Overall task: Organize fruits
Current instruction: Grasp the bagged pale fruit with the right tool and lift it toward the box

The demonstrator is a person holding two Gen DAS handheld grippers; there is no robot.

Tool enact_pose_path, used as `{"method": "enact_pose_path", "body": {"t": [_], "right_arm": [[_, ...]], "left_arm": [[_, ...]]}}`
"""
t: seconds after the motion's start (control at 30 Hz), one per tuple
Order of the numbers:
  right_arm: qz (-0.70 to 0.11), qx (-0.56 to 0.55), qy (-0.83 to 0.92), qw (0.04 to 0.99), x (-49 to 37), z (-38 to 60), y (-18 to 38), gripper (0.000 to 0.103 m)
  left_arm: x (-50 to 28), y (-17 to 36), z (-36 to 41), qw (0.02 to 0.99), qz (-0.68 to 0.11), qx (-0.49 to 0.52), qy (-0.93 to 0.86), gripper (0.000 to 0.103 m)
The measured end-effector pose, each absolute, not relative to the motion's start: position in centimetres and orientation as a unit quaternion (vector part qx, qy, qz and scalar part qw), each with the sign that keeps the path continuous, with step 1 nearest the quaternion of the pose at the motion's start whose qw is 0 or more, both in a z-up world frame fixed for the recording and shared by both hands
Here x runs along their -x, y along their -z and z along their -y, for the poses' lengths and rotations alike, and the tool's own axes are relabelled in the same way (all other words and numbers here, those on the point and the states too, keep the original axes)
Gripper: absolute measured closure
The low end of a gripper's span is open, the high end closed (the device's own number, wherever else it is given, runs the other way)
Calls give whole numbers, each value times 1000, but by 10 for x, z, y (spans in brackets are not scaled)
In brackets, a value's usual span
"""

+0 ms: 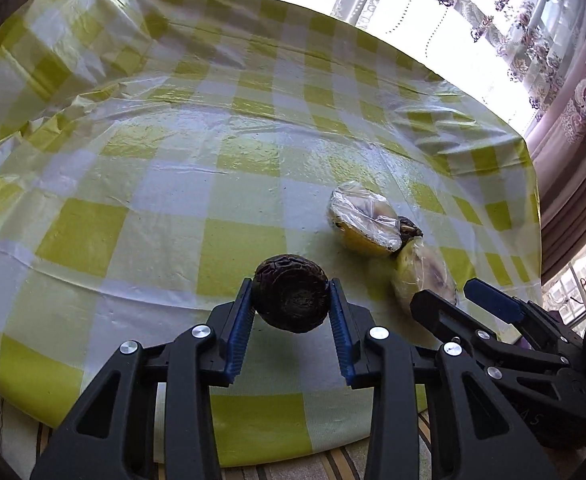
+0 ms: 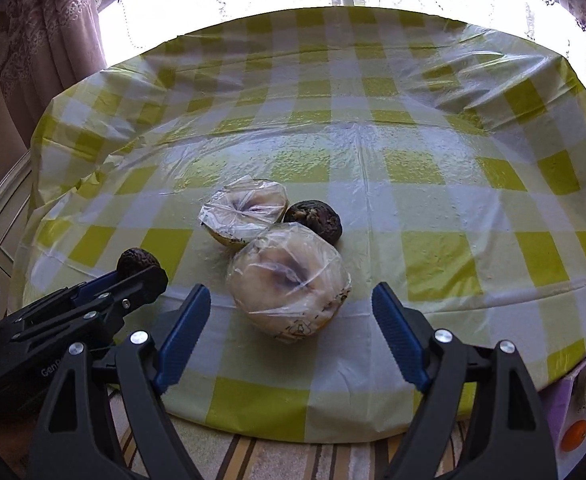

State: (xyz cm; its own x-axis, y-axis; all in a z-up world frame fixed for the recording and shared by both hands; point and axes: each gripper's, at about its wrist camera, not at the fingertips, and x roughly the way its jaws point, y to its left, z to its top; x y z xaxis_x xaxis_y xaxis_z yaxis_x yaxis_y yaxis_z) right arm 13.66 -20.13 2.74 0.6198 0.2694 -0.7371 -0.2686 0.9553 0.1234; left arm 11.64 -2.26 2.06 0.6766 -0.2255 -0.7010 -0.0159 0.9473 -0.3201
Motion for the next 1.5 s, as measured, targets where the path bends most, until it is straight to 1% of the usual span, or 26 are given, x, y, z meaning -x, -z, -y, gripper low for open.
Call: {"method": "enact_pose_path", "body": {"t": [0.1, 0.17, 0.2, 0.23, 0.4, 0.83, 1.1, 1.27, 1.5], "right_arm": [[-414, 8, -139, 900, -145, 194, -26, 20], [-417, 10, -134, 899, -149, 192, -23, 23], [-419, 11, -133, 898, -151, 191, -21, 26], [-421, 13, -132, 897, -152, 190, -20, 32], [-422, 20, -136, 896, -152, 188, -17, 36], [-417, 8, -146, 897, -132, 199, -23, 37], [-410, -2, -137, 902, -104, 232, -37, 37], [-407, -11, -116, 906, -87, 268, -45, 38], [-401, -29, -72, 913, -70, 329, -53, 38]], "left_arm": [[-116, -19, 16, 903, -393, 164, 54, 70], [-117, -17, 15, 902, -394, 168, 54, 70], [-117, -16, 15, 901, -395, 169, 54, 70], [-117, -16, 14, 902, -395, 169, 53, 70], [-115, -17, 19, 905, -391, 159, 51, 70], [-111, -21, 26, 909, -387, 142, 55, 70], [-97, -43, 43, 920, -366, 118, 71, 70], [-91, -50, 70, 919, -365, 109, 102, 70], [-83, -53, 125, 912, -371, 81, 155, 70]]}}
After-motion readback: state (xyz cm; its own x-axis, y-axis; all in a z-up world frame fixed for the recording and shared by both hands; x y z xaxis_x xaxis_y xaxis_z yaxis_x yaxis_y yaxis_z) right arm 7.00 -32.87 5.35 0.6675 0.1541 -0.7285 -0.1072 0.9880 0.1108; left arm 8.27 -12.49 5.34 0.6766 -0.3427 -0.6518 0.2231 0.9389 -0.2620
